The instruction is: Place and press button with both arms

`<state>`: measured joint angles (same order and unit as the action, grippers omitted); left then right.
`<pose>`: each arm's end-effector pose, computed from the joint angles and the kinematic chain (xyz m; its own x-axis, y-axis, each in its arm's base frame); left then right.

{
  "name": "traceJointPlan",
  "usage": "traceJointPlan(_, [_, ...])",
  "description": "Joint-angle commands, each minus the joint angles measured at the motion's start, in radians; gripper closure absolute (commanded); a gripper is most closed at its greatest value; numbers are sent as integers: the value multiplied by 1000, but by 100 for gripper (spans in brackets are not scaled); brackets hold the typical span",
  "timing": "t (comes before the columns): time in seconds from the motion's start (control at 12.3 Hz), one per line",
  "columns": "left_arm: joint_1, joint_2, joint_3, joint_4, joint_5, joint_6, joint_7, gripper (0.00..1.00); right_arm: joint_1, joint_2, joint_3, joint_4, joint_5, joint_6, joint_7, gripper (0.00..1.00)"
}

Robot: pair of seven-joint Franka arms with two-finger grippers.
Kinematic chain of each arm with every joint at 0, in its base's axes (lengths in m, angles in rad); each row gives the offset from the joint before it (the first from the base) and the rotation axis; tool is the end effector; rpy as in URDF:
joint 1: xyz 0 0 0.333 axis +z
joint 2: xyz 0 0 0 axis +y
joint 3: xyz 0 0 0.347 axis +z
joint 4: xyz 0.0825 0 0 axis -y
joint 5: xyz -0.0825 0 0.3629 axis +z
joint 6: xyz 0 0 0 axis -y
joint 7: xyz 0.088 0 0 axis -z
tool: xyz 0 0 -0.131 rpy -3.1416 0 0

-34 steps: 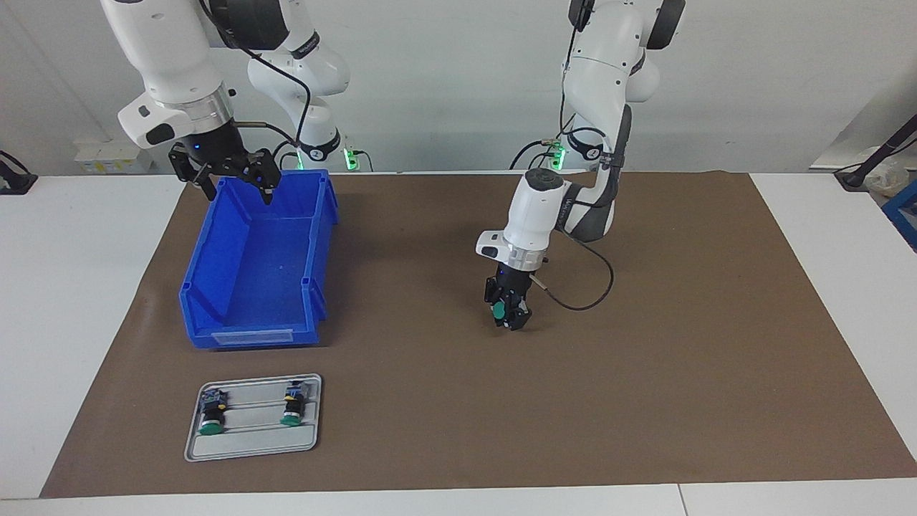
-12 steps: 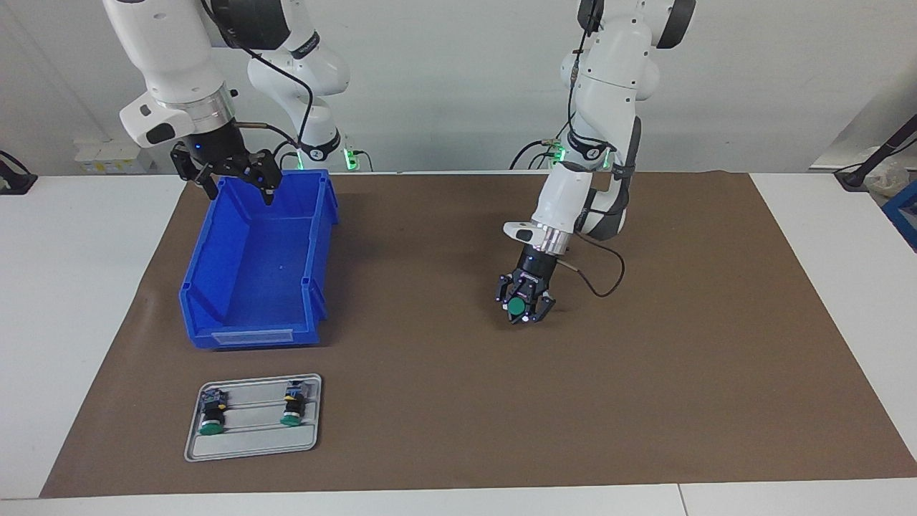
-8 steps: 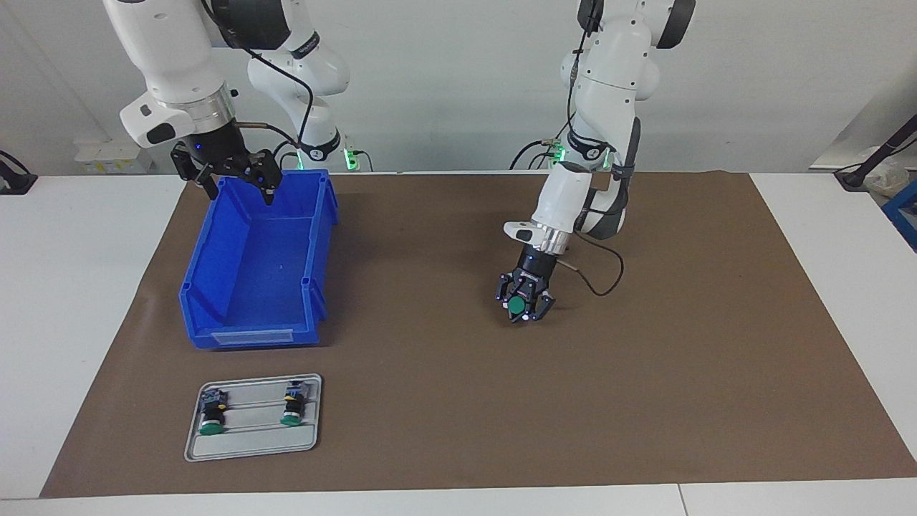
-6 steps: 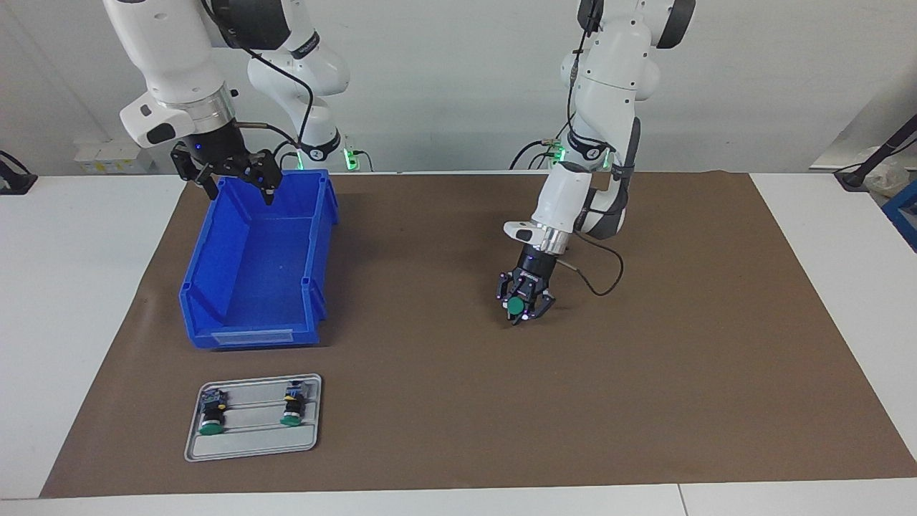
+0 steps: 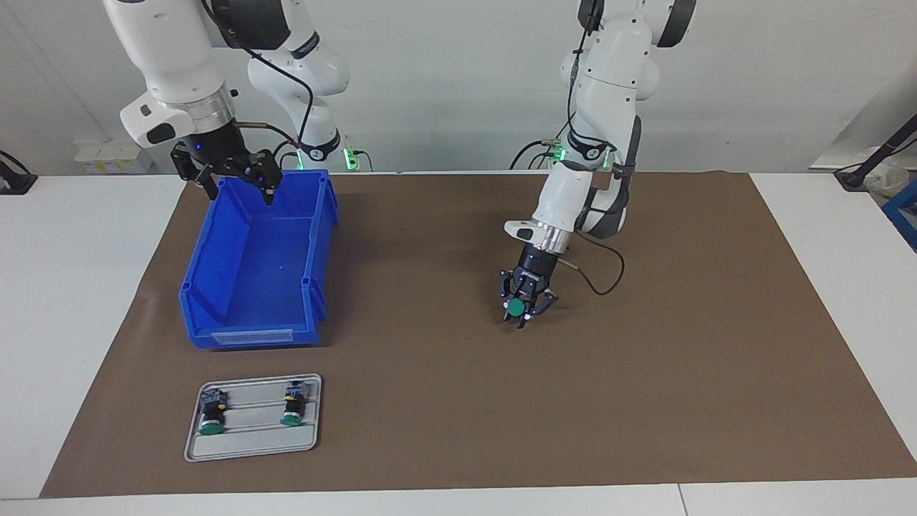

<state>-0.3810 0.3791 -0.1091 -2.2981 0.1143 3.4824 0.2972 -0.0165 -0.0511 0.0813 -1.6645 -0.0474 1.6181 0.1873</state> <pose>0.5210 -0.2901 0.3114 0.3847 -0.6149 0.6884 -0.6948 -0.6839 -0.2226 0.5186 0.0288 0.6202 0.9927 -0.1198 0.0140 -0.1204 -0.9915 0.0498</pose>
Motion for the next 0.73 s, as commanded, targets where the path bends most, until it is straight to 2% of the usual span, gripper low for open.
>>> traceJointPlan(0.0, [17,-51,-12,-44,-2,10,-7,64,-3,-15,6,-12,3,6,20,0])
traceJointPlan(0.33, [17,-57,-11,-72,-4,10,-6,65,-2,-13,6,-12,3,8,20,0])
traceJointPlan(0.49, [17,-65,-9,-93,-1,10,-3,73,-3,-13,6,-12,3,9,20,0])
traceJointPlan(0.65, [17,-68,-6,-89,1,4,5,78,-3,-13,6,-12,3,9,20,0])
